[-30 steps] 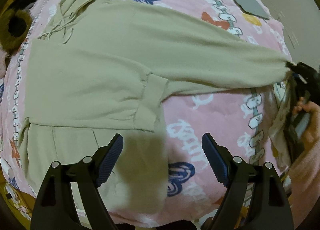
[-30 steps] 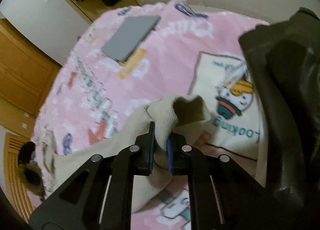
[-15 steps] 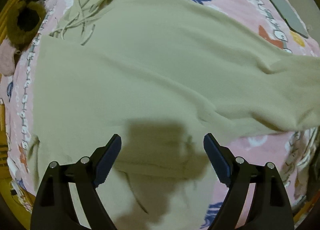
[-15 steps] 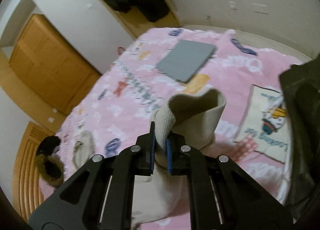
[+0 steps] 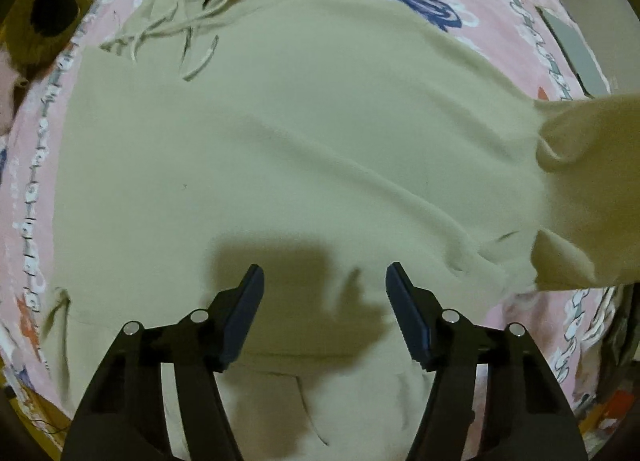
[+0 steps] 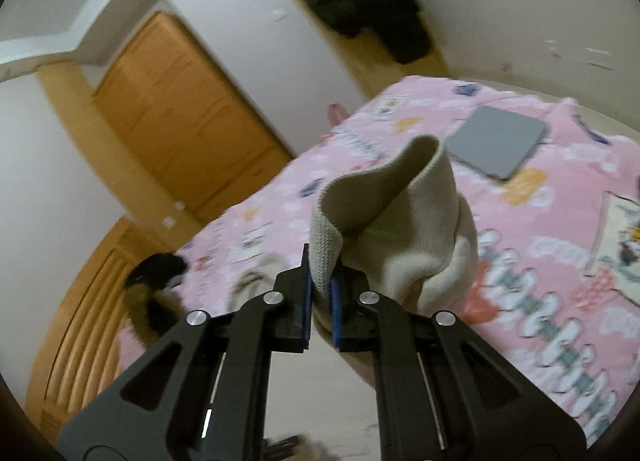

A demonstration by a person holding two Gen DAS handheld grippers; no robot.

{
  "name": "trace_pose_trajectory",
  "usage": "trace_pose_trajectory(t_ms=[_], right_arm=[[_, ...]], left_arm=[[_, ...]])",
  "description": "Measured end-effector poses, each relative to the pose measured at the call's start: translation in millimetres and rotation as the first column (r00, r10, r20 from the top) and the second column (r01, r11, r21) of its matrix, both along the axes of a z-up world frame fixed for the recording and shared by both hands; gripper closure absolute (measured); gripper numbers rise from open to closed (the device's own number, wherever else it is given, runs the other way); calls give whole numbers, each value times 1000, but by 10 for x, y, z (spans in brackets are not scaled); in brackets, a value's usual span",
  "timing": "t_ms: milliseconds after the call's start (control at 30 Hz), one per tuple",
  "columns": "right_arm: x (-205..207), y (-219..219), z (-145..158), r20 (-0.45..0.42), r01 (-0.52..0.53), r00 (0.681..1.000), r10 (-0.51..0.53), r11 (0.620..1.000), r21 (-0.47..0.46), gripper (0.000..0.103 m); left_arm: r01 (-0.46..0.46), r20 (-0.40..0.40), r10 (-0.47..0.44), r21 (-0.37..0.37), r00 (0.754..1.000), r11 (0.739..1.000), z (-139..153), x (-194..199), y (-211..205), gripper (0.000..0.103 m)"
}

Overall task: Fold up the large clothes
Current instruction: 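Carry the held sleeve with the right tool across the hoodie body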

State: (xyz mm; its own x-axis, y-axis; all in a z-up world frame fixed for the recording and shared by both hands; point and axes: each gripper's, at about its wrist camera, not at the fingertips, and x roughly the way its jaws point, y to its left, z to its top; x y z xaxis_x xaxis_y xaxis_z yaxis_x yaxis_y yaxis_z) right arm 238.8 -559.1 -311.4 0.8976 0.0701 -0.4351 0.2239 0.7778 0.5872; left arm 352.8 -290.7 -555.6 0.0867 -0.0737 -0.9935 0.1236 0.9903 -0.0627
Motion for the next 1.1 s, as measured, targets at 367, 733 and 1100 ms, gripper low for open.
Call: trace_pose_trajectory(t_ms=[367, 733, 1100], right_arm=[[487, 1756, 161, 48, -302, 953, 300, 952, 42, 98], [842, 3485, -698, -119, -493, 858, 500, 866, 80, 98], [710, 5216, -1453, -269, -718, 661, 701, 694, 45, 98]], left_arm=[[-50, -18, 51, 14, 999, 999, -109, 119, 1049, 39], [-237, -52, 233, -73, 971, 969, -227, -76, 2576, 44], [-347, 52, 349, -51, 936, 937, 154, -64, 4038, 39]])
